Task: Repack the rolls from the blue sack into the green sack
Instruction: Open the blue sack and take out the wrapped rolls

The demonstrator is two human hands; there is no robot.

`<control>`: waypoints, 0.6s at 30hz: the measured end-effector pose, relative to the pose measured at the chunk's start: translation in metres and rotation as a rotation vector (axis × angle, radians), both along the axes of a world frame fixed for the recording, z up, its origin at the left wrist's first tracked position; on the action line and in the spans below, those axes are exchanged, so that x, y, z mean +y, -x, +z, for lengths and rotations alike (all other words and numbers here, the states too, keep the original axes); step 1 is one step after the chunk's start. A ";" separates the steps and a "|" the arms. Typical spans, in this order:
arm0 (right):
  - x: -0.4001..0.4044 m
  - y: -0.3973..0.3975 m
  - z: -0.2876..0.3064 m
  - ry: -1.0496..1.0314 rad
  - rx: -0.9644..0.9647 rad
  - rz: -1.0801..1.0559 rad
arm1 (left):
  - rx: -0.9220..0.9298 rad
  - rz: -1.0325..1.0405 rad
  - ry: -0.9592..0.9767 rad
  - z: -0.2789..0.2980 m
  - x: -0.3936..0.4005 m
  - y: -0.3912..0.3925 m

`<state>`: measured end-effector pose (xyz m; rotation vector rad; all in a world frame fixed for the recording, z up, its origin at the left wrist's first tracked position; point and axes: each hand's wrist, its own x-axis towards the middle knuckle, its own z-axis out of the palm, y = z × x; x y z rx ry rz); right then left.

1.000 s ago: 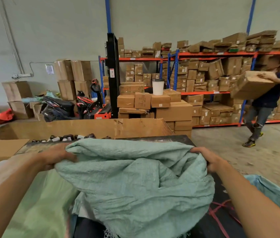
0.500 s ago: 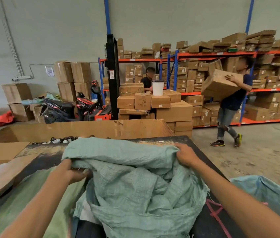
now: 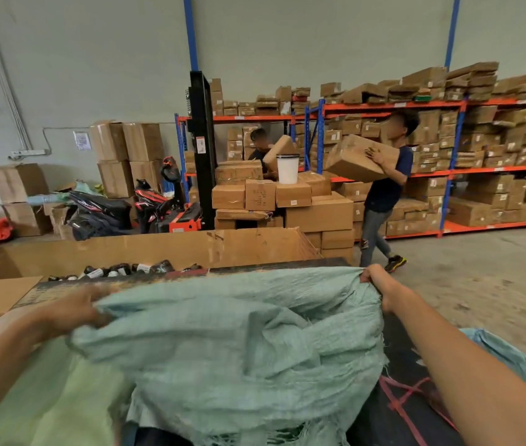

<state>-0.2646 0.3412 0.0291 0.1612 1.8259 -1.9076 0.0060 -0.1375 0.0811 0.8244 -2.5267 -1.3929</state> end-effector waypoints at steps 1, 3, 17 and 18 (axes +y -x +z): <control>-0.001 -0.002 0.002 -0.056 0.021 0.078 | 0.090 0.101 0.137 0.000 -0.003 0.008; -0.008 -0.010 0.007 -0.192 0.116 0.233 | 0.163 0.365 0.367 -0.002 0.003 0.020; -0.052 -0.006 0.006 -0.563 0.575 0.099 | 0.306 0.038 -1.128 -0.012 0.054 0.025; -0.048 0.000 0.005 -0.310 0.407 0.005 | 0.291 -0.051 -1.069 -0.013 0.054 0.022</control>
